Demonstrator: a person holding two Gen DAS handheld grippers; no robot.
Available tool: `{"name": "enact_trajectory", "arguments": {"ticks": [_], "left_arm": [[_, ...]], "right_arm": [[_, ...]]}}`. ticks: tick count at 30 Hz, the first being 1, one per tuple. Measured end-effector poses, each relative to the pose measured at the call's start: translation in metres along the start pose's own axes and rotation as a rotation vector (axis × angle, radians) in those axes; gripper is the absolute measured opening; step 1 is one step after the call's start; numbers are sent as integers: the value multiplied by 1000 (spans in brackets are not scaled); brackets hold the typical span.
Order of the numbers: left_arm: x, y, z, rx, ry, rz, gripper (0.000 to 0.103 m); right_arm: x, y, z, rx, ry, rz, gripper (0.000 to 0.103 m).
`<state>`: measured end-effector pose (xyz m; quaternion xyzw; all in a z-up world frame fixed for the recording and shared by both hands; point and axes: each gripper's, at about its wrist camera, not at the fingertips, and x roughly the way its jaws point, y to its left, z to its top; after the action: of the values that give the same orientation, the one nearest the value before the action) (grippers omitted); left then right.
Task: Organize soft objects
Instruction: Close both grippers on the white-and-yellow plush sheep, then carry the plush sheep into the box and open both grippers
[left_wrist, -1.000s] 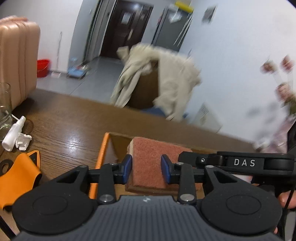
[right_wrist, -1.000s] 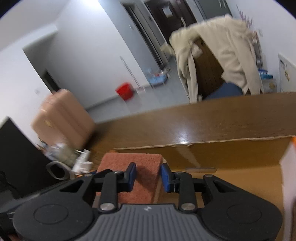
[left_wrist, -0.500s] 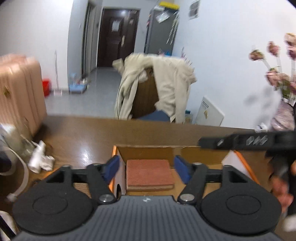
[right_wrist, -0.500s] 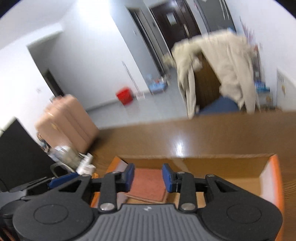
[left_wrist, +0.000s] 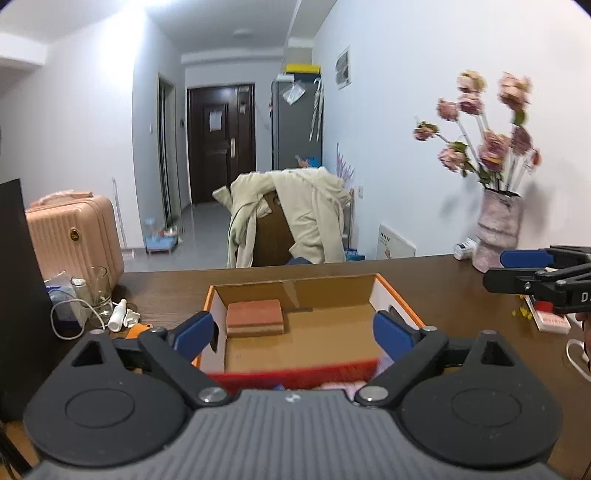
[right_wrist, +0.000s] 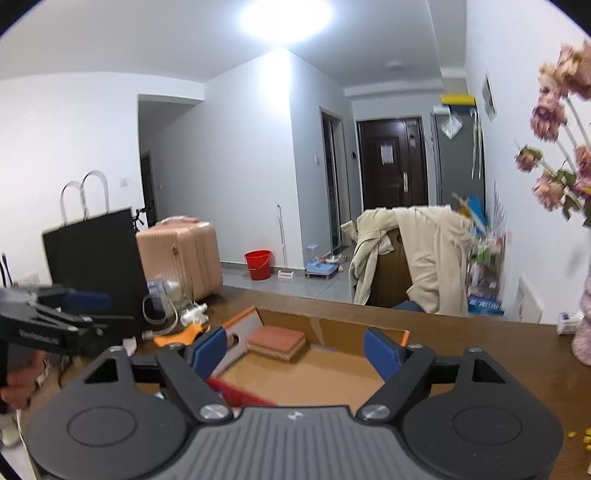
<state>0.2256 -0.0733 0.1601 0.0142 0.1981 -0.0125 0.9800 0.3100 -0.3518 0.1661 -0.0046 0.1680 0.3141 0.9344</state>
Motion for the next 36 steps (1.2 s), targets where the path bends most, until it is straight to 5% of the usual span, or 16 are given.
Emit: {"name": "enact_trajectory", "arguments": {"ticks": [7,10,14,17,21,27,31,36], "left_arm": [[-42,-32,-84,-19,9,-8,98],[-45,-46,-116,-64,75,1,100],[-35,-67,-145,-103,174,-101,98],[-19,-81,-149,-120,196,-201,91],[12,-88,-147,-194,233,-215,75],[45,-70,-150,-352,280,-249,75],[51,-64,-155,-447,285,-318,70],[47,-63,-159,-427,292,-360,63]], "right_arm": [[-24,20,-78,-6,82,13,82],[-31,24,-111,38,110,40,81],[-43,17,-145,136,151,31,81],[-37,9,-157,170,176,30,74],[-13,-4,-159,216,179,26,62],[25,-13,-164,258,208,57,56],[14,-20,-171,301,208,95,49],[-15,-27,-181,407,215,96,45]]}}
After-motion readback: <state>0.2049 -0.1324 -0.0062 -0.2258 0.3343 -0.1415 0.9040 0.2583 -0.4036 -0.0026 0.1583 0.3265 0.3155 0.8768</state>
